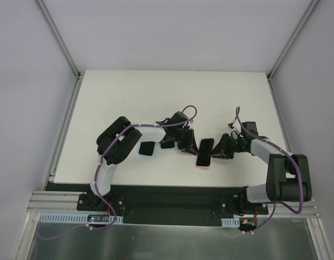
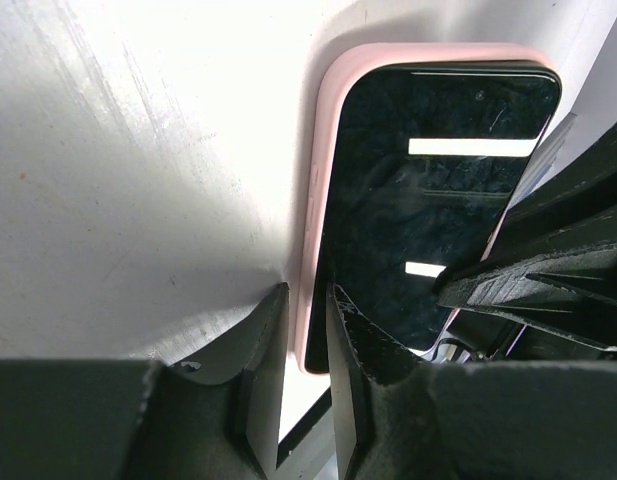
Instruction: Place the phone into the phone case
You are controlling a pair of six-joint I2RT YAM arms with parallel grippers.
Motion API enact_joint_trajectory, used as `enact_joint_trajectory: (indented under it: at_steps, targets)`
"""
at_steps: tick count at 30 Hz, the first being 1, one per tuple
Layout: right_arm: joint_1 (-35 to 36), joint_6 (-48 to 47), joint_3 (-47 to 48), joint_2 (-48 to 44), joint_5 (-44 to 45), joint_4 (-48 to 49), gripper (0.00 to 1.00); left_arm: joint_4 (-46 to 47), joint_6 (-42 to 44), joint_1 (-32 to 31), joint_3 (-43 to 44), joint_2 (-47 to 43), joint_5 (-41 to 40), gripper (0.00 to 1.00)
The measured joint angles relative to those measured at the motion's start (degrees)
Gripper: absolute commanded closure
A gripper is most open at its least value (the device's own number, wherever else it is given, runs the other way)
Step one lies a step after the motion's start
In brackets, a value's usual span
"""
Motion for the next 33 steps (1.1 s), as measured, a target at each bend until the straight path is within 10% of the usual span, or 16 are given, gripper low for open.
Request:
enact_joint_trajectory:
  at_steps: [2, 13, 21, 33]
  targets:
    - [0.04, 0.07, 0.0, 0.0, -0.07, -0.13, 0.6, 0.02, 0.0, 0.0, 0.0, 0.0, 0.0, 0.79]
    - [0.04, 0.46, -2.36, -0.26, -1.27, 0.59, 0.61, 0.0, -0.02, 0.0, 0.0, 0.0, 0.0, 0.79]
    - [0.07, 2.58, -4.76, 0.0, -1.51, 3.04, 0.98, 0.0, 0.0, 0.0, 0.0, 0.0, 0.0, 0.77]
    - [0.11, 3.04, -3.04, 0.13, -2.8, 2.97, 0.99, -7.56, 5.68, 1.44, -0.02, -8.87, -0.04, 0.47]
